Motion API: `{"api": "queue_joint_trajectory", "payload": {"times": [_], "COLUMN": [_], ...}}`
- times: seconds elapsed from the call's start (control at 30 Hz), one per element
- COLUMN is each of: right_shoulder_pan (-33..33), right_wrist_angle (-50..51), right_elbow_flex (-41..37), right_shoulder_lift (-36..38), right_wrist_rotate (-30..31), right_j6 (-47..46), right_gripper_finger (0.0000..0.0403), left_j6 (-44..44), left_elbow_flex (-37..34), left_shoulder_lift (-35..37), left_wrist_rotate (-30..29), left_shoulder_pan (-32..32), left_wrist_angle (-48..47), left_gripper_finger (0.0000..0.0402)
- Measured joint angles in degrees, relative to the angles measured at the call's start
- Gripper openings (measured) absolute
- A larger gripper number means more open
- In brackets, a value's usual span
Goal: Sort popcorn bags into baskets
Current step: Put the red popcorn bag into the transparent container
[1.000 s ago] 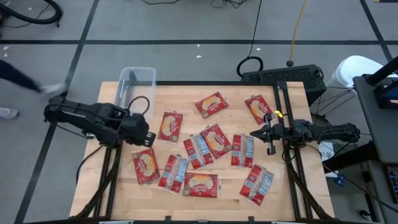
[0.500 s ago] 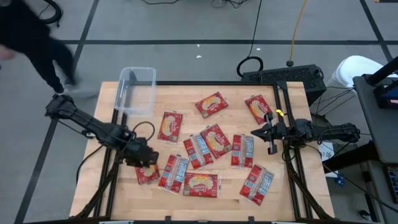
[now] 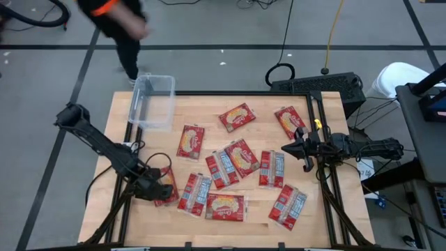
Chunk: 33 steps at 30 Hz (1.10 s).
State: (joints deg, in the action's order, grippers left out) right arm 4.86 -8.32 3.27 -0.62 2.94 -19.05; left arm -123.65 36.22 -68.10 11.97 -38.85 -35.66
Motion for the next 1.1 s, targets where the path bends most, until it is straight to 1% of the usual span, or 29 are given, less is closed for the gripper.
{"api": "queue_joint_trajectory", "payload": {"times": [0.13, 0.27, 0.33, 0.5, 0.67, 0.73, 0.87, 0.93, 0.97, 1.03, 1.1], "right_shoulder_pan": [0.00, 0.00, 0.02, 0.00, 0.01, 0.01, 0.00, 0.02, 0.00, 0.01, 0.00], "right_wrist_angle": [0.00, -0.03, -0.17, -0.17, -0.19, -0.19, -0.24, -0.29, -0.36, -0.51, -0.56], "right_elbow_flex": [0.00, 0.00, 0.00, 0.00, 0.00, 0.00, 0.00, 0.00, 0.00, 0.00, 0.00], "right_shoulder_lift": [0.00, 0.00, 0.00, -0.09, -0.11, -0.11, -0.11, -0.14, -0.18, -0.25, -0.56], "right_wrist_rotate": [0.19, 0.21, 0.20, 0.22, 0.22, 0.22, 0.24, 0.24, 0.24, 0.26, 0.25], "right_j6": [-1.44, -1.52, -2.22, -5.71, -7.11, -7.10, -7.25, -7.29, -7.30, -7.83, -9.65], "right_gripper_finger": [0.0000, 0.0000, 0.0000, 0.0000, 0.0000, 0.0000, 0.0000, 0.0000, 0.0000, 0.0000, 0.0000], "left_j6": [0.17, 0.33, 0.29, 0.00, -1.23, -0.55, 3.97, 7.00, 8.71, 12.10, 15.32], "left_elbow_flex": [-1.83, -4.75, -5.53, -5.74, -5.72, -5.56, -5.35, -5.27, -5.26, -5.26, -5.26], "left_shoulder_lift": [-1.71, -3.25, -4.14, -6.65, -8.55, -9.47, -11.42, -12.08, -12.25, -12.38, -12.43], "left_wrist_rotate": [-0.03, -0.03, -0.05, -0.02, -0.41, -0.94, -1.42, -1.27, -1.15, -1.07, -1.22], "left_shoulder_pan": [-0.76, -1.46, -1.81, -2.83, -3.52, -3.74, -3.82, -3.82, -3.82, -3.87, -3.93], "left_wrist_angle": [1.94, 10.56, 12.90, 13.32, 13.33, 13.45, 13.32, 13.08, 12.89, 12.21, 11.20], "left_gripper_finger": [0.0290, 0.0278, 0.0275, 0.0274, 0.0274, 0.0273, 0.0272, 0.0259, 0.0247, 0.0212, 0.0162]}}
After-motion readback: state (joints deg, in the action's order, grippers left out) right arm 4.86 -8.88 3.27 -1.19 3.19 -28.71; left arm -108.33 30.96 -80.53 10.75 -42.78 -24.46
